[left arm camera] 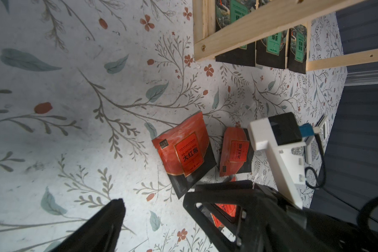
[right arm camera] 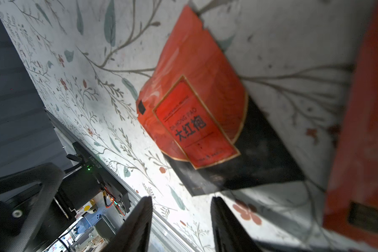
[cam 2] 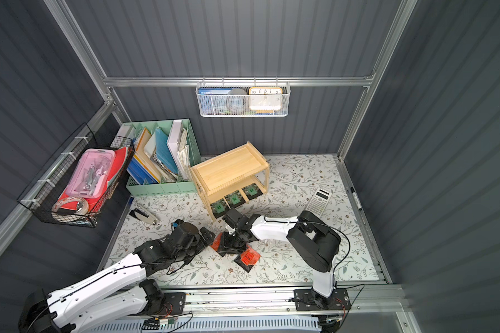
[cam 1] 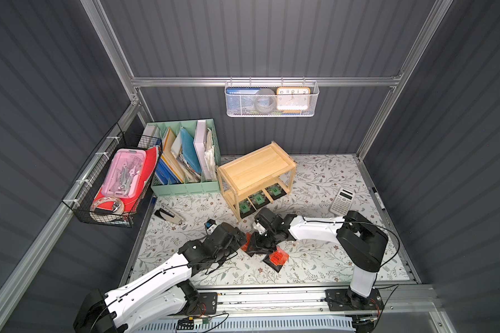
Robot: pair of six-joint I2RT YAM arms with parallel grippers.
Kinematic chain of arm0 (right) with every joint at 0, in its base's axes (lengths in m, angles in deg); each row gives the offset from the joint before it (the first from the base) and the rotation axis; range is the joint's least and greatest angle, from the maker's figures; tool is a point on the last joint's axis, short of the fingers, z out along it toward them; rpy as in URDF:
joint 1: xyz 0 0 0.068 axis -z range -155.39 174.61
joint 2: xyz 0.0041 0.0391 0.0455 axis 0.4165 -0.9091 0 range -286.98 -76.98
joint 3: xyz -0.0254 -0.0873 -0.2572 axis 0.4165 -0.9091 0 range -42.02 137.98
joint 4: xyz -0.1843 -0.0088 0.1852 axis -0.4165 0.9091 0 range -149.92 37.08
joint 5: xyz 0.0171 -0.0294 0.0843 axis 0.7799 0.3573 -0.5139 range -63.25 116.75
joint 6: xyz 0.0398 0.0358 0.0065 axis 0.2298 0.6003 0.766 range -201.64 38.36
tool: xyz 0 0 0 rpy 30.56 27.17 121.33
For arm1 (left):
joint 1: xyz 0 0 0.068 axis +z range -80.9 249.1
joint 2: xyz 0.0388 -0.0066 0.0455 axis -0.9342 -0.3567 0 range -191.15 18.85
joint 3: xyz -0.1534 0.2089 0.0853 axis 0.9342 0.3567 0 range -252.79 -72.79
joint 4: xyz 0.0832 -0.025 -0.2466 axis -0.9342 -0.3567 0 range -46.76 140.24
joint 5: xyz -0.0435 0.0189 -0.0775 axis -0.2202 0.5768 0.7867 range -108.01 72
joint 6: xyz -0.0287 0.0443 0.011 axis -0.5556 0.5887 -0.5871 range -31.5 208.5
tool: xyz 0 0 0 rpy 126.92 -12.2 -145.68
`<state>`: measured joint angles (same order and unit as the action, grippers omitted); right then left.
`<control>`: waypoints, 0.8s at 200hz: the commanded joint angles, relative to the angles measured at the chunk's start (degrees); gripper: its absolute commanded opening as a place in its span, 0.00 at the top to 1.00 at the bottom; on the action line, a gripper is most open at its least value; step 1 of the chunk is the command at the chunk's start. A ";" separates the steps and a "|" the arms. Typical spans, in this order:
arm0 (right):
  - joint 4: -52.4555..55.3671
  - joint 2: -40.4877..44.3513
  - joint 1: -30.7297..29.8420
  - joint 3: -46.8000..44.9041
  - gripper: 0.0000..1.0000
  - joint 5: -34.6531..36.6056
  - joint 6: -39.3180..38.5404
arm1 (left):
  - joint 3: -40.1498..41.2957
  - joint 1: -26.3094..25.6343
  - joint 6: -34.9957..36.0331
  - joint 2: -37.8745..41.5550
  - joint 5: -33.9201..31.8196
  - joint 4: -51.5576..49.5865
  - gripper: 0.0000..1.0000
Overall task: Place the tea bags on the shelf by color
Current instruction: Move the tea bag to the center of the board.
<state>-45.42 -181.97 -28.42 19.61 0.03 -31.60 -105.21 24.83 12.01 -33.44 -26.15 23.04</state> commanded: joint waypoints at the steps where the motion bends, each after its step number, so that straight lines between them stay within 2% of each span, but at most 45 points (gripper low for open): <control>1: 3.67 2.79 1.07 0.87 0.52 1.61 -1.78 | 1.39 0.32 -0.37 -1.09 0.13 2.76 0.01; 36: 4.38 5.97 4.41 -1.97 0.52 2.02 -2.56 | 3.30 0.28 -0.68 -3.45 1.35 9.86 0.04; 96: 2.55 9.31 10.06 -5.34 0.53 -0.75 -3.33 | 7.88 0.50 -2.57 -5.71 1.91 21.88 0.04; 160: 0.99 7.68 11.02 -4.41 0.53 -3.47 -2.96 | 9.70 1.08 -2.22 -8.91 3.38 28.91 0.05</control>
<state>-43.70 -173.67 -17.47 14.87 -1.72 -34.18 -96.36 25.42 9.87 -40.81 -23.85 48.13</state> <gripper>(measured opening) 0.470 0.951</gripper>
